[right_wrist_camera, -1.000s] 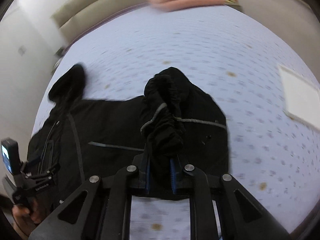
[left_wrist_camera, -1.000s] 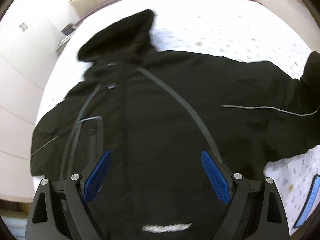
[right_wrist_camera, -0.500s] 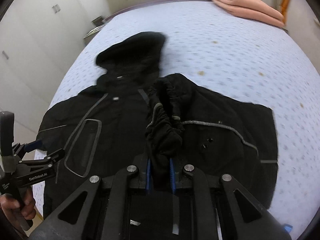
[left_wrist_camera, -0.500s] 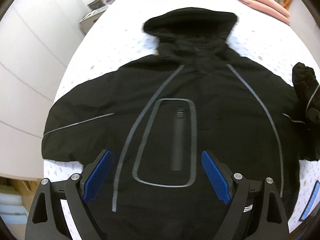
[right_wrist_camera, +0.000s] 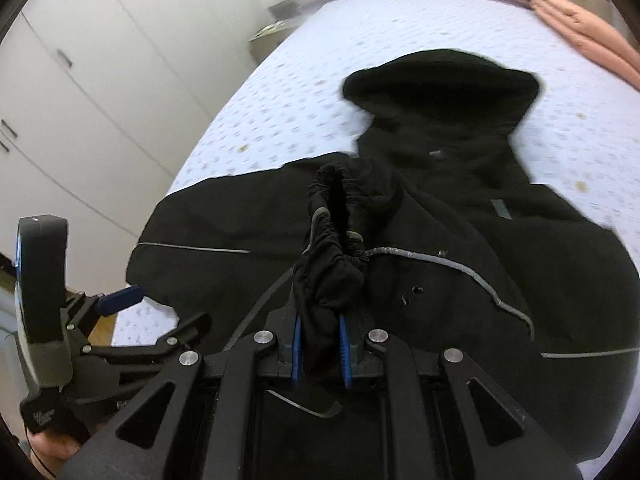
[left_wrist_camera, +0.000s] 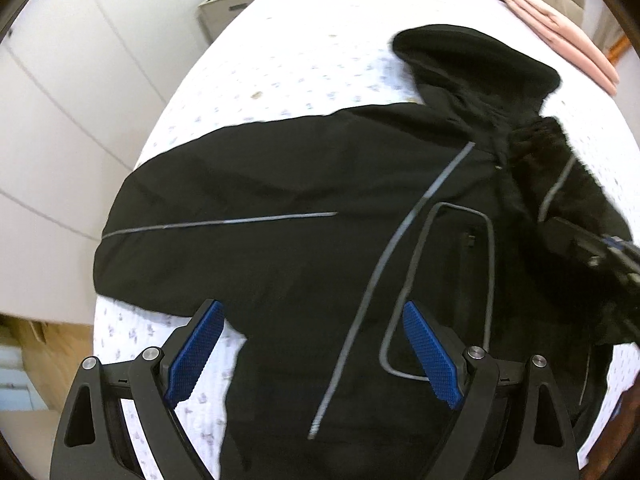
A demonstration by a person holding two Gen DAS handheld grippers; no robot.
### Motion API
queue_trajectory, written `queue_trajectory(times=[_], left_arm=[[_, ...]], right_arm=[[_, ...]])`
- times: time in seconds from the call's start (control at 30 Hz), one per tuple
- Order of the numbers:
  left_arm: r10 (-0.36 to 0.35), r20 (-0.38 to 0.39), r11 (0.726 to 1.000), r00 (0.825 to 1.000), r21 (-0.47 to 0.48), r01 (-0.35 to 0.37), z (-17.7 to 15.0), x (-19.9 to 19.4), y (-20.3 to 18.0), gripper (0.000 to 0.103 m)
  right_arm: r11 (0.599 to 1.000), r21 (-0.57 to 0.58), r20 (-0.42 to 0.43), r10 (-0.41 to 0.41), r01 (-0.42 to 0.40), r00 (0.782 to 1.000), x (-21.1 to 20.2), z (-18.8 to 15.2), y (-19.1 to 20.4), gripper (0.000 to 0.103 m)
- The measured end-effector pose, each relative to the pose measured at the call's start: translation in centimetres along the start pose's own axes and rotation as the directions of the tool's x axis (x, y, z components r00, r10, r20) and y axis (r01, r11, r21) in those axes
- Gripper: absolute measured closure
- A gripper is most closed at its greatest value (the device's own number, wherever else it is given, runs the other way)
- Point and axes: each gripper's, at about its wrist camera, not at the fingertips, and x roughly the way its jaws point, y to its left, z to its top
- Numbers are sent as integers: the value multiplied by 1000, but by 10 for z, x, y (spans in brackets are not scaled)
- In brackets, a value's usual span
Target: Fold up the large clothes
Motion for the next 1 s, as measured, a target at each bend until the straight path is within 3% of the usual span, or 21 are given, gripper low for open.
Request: queue_trajectory(times=[0.17,0.33,0.37,0.47,0.57,0.67,0.77,0.87,0.93,0.97,1.0], left_arm=[[23,-23,999,999,-33,-23,-2,12,26,11],[39,-44,998,998,-52,-41,-7,24,44,11],[42,-44,997,998,-56,-45,-9,25,48,11],[33,-48,996,998,-78,-37,-10,28,60,11],[-9,-43,996,999,-89,5,-6,28,65,11],[-88,-17,994,996,-68,87,2,24,56,11],[-241,-9,970,970,-37,241,13,30,37,11],[-401,-32,916,915,-20,401,23,48,11,11],[-463,-55,886,885,-5,464,27,62,-5,11],[-465,-66,885,883,1,466,29,67,-10,12],[-457,-88,888,885,13,460,31,77,-17,13]], right_arm=[[1000,15,-108,-5,6,994,55,-5,13,84],[997,33,-259,-60,71,964,117,-26,15,73],[997,36,-265,-53,65,963,121,-27,15,67],[998,57,-256,34,-20,966,107,-23,16,51],[994,63,-218,105,-94,970,68,-21,10,50],[997,61,-134,48,-40,990,21,-23,-12,50],[985,109,-91,-127,136,988,-5,-35,-59,52],[943,193,-128,-251,272,960,-2,-51,-110,70],[926,232,-175,-260,297,950,17,-67,-135,72],[926,257,-227,-219,275,949,34,-74,-147,72],[923,284,-220,-202,261,954,40,-77,-153,71]])
